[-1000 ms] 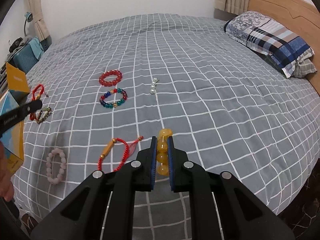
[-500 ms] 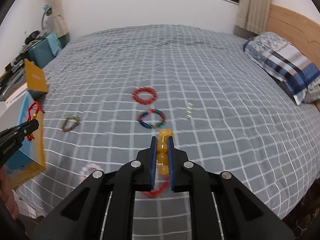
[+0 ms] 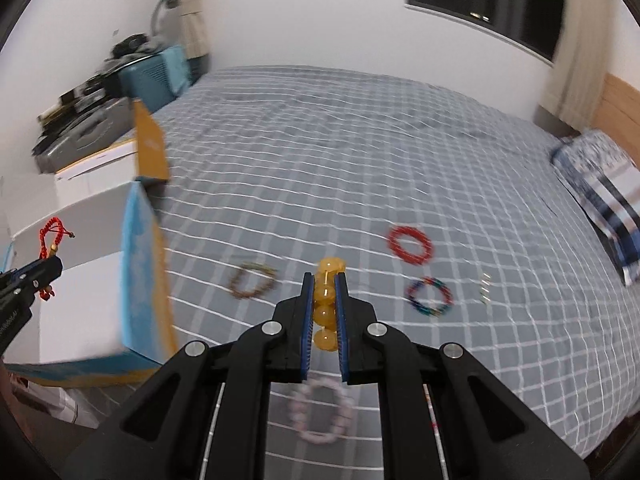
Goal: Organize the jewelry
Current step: 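Carry both held bracelets over the white cardboard box with both tools, then open both tools to drop the bracelets into the box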
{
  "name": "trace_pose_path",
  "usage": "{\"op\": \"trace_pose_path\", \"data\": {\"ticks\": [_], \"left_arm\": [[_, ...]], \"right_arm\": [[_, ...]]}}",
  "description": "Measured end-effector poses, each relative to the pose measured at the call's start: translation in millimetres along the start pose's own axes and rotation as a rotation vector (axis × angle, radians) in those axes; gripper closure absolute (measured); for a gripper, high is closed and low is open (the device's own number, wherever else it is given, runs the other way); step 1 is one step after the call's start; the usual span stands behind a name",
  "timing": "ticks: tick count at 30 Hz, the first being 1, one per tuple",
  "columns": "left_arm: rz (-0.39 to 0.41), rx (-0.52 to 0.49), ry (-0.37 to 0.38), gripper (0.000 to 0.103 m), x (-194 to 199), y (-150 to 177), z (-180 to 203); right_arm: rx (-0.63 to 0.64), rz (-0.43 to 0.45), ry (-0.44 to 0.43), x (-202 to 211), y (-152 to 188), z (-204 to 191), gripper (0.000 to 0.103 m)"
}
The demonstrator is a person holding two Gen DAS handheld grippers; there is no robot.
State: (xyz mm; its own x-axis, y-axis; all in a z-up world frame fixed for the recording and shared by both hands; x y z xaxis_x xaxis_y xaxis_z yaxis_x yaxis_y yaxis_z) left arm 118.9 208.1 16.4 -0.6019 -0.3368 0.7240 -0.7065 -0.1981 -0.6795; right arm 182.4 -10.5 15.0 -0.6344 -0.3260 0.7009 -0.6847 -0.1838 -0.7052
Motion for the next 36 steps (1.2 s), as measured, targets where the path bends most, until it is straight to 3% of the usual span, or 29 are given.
{"op": "trace_pose_path", "data": {"ticks": [8,17,25,36], "left_arm": [[-0.067,0.077,-0.076,0.092,-14.6,12.4,-88.1],[-0.178,0.152,-0.105,0.092,-45.9,36.9,-146.8],[-0.305,0.164,-0.136,0.092,-81.5,66.8,-165.8],[-0.432,0.200,-0.092,0.092,-99.4,81.3,-176.9]], "right_arm": [[0.123,-0.019,-0.096,-24.9,-10.1,-107.3,0.094],[0.206,-0.086,-0.159,-60.4,-3.8,-187.3,0.094],[0.272,-0.199,-0.168,-102.8,16.1,-222.6,0.094],[0.232,-0.336,-0.181,-138.8,36.0,-232.0,0.094]]}}
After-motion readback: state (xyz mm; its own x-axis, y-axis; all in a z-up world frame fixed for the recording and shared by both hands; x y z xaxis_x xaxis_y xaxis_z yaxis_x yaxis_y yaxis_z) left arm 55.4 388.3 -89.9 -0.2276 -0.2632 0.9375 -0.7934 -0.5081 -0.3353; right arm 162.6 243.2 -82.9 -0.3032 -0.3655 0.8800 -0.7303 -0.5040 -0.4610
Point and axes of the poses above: each gripper's, at about its wrist camera, not at the fingertips, and x roughly against the way its jaws point, z to its right, y to its underside, the point moved 8 cm from there along -x, roughly the way its jaws point, and after that the axes turned 12 degrees about -y, right-handed, at the moved point
